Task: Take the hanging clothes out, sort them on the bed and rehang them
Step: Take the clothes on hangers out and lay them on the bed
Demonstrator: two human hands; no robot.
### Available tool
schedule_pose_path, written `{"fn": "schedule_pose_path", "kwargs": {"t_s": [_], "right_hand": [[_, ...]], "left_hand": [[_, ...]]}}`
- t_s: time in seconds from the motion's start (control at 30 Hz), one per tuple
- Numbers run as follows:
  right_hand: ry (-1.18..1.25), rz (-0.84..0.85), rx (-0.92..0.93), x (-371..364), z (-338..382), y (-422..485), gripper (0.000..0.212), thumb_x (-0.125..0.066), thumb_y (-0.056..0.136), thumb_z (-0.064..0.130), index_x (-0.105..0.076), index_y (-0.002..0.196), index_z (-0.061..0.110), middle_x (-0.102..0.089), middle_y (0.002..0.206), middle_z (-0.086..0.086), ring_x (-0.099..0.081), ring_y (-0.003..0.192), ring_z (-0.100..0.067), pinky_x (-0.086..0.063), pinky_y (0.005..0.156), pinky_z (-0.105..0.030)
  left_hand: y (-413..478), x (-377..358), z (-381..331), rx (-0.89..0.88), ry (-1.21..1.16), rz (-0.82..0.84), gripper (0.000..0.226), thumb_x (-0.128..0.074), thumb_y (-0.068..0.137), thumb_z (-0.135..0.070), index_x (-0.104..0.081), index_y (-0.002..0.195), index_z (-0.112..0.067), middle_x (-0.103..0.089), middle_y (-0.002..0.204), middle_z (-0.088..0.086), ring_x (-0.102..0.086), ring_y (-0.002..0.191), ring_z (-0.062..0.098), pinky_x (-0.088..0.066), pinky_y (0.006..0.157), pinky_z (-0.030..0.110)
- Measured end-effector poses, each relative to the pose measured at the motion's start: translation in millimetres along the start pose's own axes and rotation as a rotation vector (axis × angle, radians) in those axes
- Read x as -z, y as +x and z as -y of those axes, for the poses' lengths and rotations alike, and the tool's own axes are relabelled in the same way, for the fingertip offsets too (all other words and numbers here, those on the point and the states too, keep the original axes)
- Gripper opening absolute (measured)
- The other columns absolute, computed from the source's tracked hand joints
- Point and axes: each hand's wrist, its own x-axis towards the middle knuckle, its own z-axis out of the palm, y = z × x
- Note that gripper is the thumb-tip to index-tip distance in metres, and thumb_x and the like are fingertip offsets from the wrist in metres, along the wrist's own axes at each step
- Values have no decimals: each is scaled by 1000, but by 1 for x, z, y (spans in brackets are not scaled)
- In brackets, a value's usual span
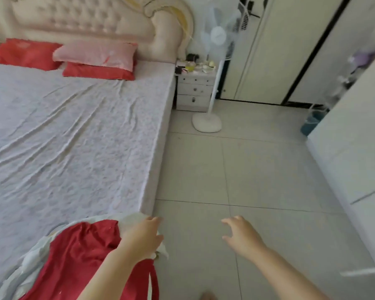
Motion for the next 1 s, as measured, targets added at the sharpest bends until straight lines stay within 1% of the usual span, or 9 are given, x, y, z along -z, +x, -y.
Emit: {"fn": "schedule_pose_path", "kwargs": {"t_s": [0.07, 0.13, 0.2, 0.3, 0.4, 0.53, 0.67, 0.77, 1.0], "right_hand": [[37, -40, -94, 5, -41, -28, 48, -58, 88, 27, -45, 134, 23, -44, 132, -2, -44, 122, -18, -36, 94, -23], [85, -76, -183, 10, -80, -57, 47, -57, 89, 27, -44, 134, 22, -43, 134, -3, -43, 124, -18, -36, 97, -23], [129, -119, -253, 16, -119, -87, 47, -55, 89, 25, -44, 135, 21, -42, 136, -4, -42, 125, -18, -35, 100, -24], [186, -183, -362, 21, -176, -136, 47, -53, 91, 25, -42, 136, 20, -41, 137, -5, -43, 125, -19, -33, 101, -23], [252, -249, -471, 23, -236, -189, 46, -51, 92, 24, -41, 137, 21, -41, 136, -5, -43, 124, -19, -34, 99, -22], [343, -307, -623, 19, -315, -263, 47, -50, 93, 25, -38, 139, 19, -39, 137, -5, -45, 121, -18, -37, 98, -24], [414, -373, -746, 12, -386, -328, 47, -50, 93, 24, -39, 138, 19, -40, 136, -4, -47, 118, -16, -41, 95, -23], [473, -411, -832, 8, -425, -367, 49, -49, 92, 24, -37, 140, 20, -40, 137, -4, -46, 119, -15, -40, 95, -22], [603, -507, -989, 15, -505, -413, 47, -52, 91, 25, -41, 136, 20, -42, 132, -2, -47, 116, -14, -39, 97, -21]], "left_hand": [[8, -4, -43, -93, 63, 24, 54, -44, 94, -33, -25, 143, -27, -40, 141, -1, -50, 117, 19, -45, 90, 29], [15, -10, -88, -195, 107, 46, 54, -44, 93, -34, -25, 143, -27, -38, 143, -1, -47, 123, 19, -42, 98, 32], [17, -20, -134, -291, 142, 74, 54, -45, 93, -36, -26, 143, -27, -38, 143, -2, -44, 125, 20, -38, 102, 34], [16, -41, -205, -423, 204, 113, 53, -43, 93, -37, -25, 142, -28, -37, 142, -2, -43, 126, 20, -37, 102, 34], [6, -69, -280, -534, 274, 116, 52, -42, 94, -38, -25, 142, -29, -37, 142, -4, -41, 127, 19, -34, 101, 32], [-18, -116, -385, -672, 348, 135, 52, -42, 94, -40, -26, 142, -28, -40, 140, -5, -41, 127, 16, -31, 103, 31], [-44, -161, -484, -816, 410, 158, 51, -42, 94, -40, -27, 142, -28, -41, 139, -4, -42, 126, 17, -34, 101, 31], [-62, -188, -544, -918, 434, 193, 51, -43, 94, -40, -29, 141, -28, -43, 136, -5, -44, 124, 16, -37, 100, 30], [-73, -231, -667, -1111, 495, 238, 50, -44, 93, -39, -31, 140, -29, -45, 135, -5, -46, 122, 16, -39, 98, 31]]}}
